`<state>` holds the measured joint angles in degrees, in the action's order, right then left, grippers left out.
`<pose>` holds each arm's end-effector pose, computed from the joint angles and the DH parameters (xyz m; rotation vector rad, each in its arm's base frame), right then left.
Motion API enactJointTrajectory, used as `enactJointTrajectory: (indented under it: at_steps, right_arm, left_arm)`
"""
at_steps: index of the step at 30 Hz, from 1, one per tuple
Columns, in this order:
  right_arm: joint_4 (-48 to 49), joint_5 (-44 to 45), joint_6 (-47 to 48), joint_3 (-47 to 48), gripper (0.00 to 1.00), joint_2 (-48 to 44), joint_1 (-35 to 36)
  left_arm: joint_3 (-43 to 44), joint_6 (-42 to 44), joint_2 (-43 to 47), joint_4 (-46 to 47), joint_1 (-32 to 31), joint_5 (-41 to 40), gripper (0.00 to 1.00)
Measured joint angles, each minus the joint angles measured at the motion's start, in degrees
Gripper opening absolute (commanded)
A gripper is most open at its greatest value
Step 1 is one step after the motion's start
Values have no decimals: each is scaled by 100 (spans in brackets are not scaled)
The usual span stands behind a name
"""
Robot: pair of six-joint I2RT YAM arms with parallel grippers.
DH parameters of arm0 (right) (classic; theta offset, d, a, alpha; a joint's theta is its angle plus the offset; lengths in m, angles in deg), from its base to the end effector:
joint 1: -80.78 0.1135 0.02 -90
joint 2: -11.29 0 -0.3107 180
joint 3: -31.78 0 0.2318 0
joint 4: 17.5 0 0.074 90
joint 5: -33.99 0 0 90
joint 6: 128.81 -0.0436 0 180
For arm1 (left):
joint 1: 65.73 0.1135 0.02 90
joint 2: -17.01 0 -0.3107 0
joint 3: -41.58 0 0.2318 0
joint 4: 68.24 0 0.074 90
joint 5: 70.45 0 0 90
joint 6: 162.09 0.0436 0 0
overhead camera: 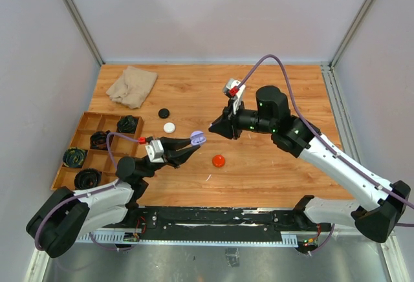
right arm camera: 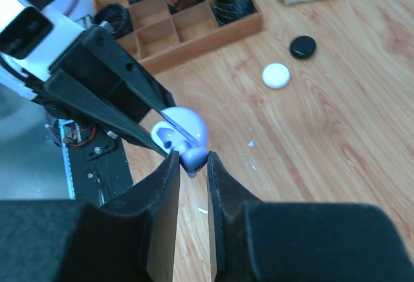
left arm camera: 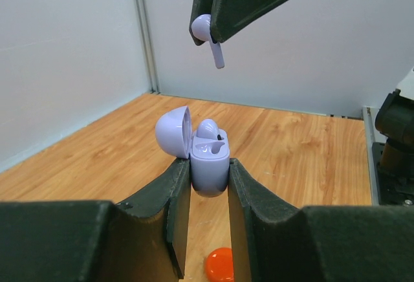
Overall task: Insert the wireless bluetooth earbuds into the charging case
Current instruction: Place the earbud in the charging case.
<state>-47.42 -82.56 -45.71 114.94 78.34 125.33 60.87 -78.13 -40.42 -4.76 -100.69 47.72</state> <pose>0.1511 0.1761 0.4370 -0.9374 1.6701 1.0411 0.1002 -0.0952 0.2803 0.7259 0.9960 -0.9032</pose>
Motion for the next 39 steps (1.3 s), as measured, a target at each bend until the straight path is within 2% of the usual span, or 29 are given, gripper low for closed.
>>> enactJointTrajectory:
  at_steps: [12,35,39]
  right_arm:
    - [1248,-557,-192,-299,11,168,518]
    - [1294,-525,13,-446,11,345,608]
    - [1290,-496,72,-466,15,323,608]
  left_arm:
    - [125,-387,-87,389,0,57,0]
    - [129,-848,-205,817,2,129,0]
    - [129,-863,-205,817,2,131,0]
